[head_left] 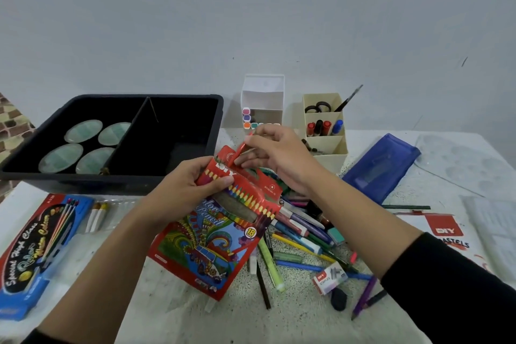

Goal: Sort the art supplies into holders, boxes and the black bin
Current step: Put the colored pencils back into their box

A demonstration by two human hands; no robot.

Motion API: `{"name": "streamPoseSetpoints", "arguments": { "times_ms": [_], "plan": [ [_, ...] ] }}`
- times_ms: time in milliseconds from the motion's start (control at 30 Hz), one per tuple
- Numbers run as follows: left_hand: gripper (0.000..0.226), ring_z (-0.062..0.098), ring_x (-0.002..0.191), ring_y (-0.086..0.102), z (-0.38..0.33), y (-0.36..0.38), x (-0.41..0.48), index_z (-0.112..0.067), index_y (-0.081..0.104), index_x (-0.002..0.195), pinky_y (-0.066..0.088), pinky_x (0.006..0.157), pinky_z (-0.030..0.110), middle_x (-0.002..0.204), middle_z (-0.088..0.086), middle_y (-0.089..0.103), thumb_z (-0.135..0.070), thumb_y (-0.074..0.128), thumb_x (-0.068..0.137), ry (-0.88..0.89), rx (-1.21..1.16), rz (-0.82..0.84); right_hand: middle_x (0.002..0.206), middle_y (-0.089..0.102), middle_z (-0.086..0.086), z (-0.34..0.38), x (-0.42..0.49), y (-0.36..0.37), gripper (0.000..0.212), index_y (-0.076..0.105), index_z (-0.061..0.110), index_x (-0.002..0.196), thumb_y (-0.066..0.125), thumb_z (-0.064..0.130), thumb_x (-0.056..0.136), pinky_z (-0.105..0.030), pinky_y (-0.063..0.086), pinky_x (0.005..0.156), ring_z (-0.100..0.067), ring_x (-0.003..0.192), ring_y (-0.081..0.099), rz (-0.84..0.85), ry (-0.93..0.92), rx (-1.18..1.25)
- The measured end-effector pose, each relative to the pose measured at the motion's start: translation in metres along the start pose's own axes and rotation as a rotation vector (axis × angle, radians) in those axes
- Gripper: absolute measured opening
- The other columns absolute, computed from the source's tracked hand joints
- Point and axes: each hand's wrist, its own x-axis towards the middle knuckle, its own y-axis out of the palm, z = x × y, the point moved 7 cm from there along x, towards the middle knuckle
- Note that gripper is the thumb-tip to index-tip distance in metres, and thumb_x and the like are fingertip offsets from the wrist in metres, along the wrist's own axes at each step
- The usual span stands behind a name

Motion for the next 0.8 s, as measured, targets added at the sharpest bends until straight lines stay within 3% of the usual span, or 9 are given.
{"name": "streamPoseSetpoints", "arguments": {
  "times_ms": [67,200,367,433,533,633,800],
  "plan": [
    [0.026,0.019,0.09,0.076,-0.003,0.003,0.0,-0.018,0.064,0.114,0.062,0.08,0.04,0.101,0.0,0.077,-0.032,0.066,0.092,0.013,0.007,0.014,0.093,0.071,-0.032,0.003,-0.002,0.002,0.008,0.06,-0.005,0.099,0.061,0.003,0.097,-0.033,0.063,0.073,-0.033,0.079,0.074,0.043,0.004,-0.032],
    [0.026,0.019,0.091,0.076,-0.01,0.012,0.003,-0.02,0.065,0.113,0.061,0.08,0.038,0.102,0.0,0.077,-0.034,0.066,0.092,0.044,0.008,0.044,0.077,0.074,-0.018,0.013,-0.005,-0.007,0.02,0.059,-0.003,0.111,0.067,0.0,0.092,-0.034,0.061,0.071,-0.032,0.078,0.075,0.023,-0.067,-0.192],
    [0.02,0.019,0.088,0.076,-0.021,0.027,0.01,-0.019,0.067,0.11,0.062,0.075,0.032,0.101,0.001,0.077,-0.031,0.065,0.094,0.087,-0.017,0.056,0.077,0.076,0.001,0.023,-0.013,-0.028,0.022,0.072,0.01,0.102,0.08,0.021,0.085,-0.032,0.059,0.078,-0.013,0.077,0.073,-0.027,-0.118,-0.564],
    [0.018,0.018,0.086,0.076,-0.024,0.032,0.012,-0.019,0.067,0.108,0.062,0.071,0.027,0.099,-0.001,0.078,-0.031,0.065,0.095,0.096,-0.014,0.064,0.08,0.075,0.007,0.021,-0.017,-0.03,0.015,0.078,0.016,0.099,0.074,0.028,0.09,-0.026,0.056,0.078,-0.006,0.077,0.07,-0.014,-0.118,-0.684],
    [0.021,0.021,0.085,0.077,-0.024,0.037,0.014,-0.017,0.066,0.108,0.062,0.072,0.032,0.098,0.001,0.078,-0.032,0.065,0.095,0.078,-0.045,0.058,0.088,0.076,0.007,0.019,-0.022,-0.043,0.018,0.08,0.016,0.099,0.065,0.026,0.097,-0.027,0.055,0.08,-0.007,0.082,0.071,-0.122,-0.133,-0.6],
    [0.023,0.022,0.086,0.077,-0.024,0.04,0.015,-0.016,0.066,0.11,0.061,0.077,0.039,0.098,0.001,0.078,-0.033,0.065,0.094,0.069,-0.073,0.052,0.094,0.078,0.003,0.023,-0.031,-0.056,0.015,0.08,0.013,0.103,0.073,0.018,0.091,-0.023,0.057,0.078,-0.008,0.086,0.072,-0.232,-0.196,-0.464],
    [0.022,0.018,0.084,0.077,-0.033,0.052,0.012,-0.022,0.065,0.11,0.06,0.071,0.028,0.097,-0.003,0.078,-0.036,0.064,0.093,0.082,-0.07,0.08,0.088,0.077,0.008,0.028,-0.046,-0.057,0.012,0.08,0.015,0.098,0.079,0.017,0.086,-0.017,0.055,0.07,-0.006,0.081,0.072,-0.291,-0.237,-0.394]
  ]
}}
